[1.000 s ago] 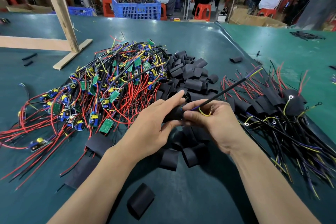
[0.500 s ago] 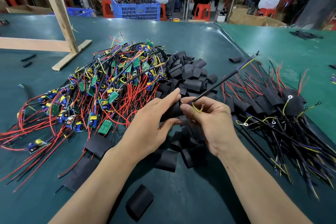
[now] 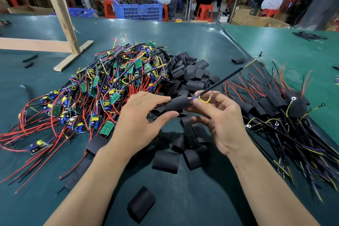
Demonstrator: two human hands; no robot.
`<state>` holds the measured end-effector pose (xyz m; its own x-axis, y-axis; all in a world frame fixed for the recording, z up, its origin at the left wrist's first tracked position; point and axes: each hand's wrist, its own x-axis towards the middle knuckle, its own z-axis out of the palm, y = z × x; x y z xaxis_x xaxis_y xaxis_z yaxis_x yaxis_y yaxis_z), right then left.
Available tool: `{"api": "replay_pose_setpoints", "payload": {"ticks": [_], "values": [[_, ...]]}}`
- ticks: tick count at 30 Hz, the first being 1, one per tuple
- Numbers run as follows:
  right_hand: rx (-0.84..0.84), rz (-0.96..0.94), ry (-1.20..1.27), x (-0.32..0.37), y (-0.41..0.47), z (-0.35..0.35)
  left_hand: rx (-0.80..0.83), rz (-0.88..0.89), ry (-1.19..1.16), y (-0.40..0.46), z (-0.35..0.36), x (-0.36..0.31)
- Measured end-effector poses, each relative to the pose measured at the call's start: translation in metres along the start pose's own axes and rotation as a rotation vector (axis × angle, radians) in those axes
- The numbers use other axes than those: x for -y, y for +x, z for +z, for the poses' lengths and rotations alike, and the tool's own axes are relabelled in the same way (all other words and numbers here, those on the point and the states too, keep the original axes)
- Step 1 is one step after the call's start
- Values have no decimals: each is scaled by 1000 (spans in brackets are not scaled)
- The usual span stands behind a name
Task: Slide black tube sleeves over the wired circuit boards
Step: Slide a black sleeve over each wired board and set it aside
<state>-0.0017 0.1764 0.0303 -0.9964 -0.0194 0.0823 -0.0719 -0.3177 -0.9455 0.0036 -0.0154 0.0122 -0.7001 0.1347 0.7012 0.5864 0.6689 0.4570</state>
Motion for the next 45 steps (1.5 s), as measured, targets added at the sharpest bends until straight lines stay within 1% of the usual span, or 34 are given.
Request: {"api": "replay_pose_setpoints", "payload": {"ticks": [3, 6, 13, 19, 28, 30, 32, 34, 36, 37, 39, 41, 42, 43, 45], "values": [[50, 10, 49, 5, 0, -3, -61, 45, 0, 1, 0, 2], [55, 32, 97, 7, 0, -3, -95, 70, 14, 1, 0, 4], [-62, 13, 13, 1, 0, 3, -98, 150, 19, 2, 3, 8], [-94, 44, 28, 2, 0, 5, -59, 183, 1, 2, 5, 7], [-66, 49, 87, 1, 1, 3, -78, 119, -27, 2, -2, 4], [-33, 60, 135, -1, 2, 2, -74, 82, -85, 2, -3, 2], [47, 98, 148, -1, 2, 3, -64, 68, -138, 1, -3, 1], [127, 150, 63, -3, 0, 2, -34, 68, -167, 0, -2, 2], [151, 177, -1, -5, -2, 3, -29, 65, -135, 2, -3, 3], [138, 175, 6, -6, -2, 3, -74, 86, -61, 4, -3, 3], [92, 149, 65, -6, -1, 2, -273, 177, 101, 5, -6, 3], [93, 136, 121, -3, 0, -1, -432, 249, 107, 3, -6, 2], [105, 145, 134, 0, -1, -1, -425, 258, 50, 0, -3, 1], [118, 152, 143, -1, 0, -2, -376, 248, -5, -2, 1, -1], [124, 199, 164, -1, -1, -1, -231, 166, -94, -5, 10, -10]]}}
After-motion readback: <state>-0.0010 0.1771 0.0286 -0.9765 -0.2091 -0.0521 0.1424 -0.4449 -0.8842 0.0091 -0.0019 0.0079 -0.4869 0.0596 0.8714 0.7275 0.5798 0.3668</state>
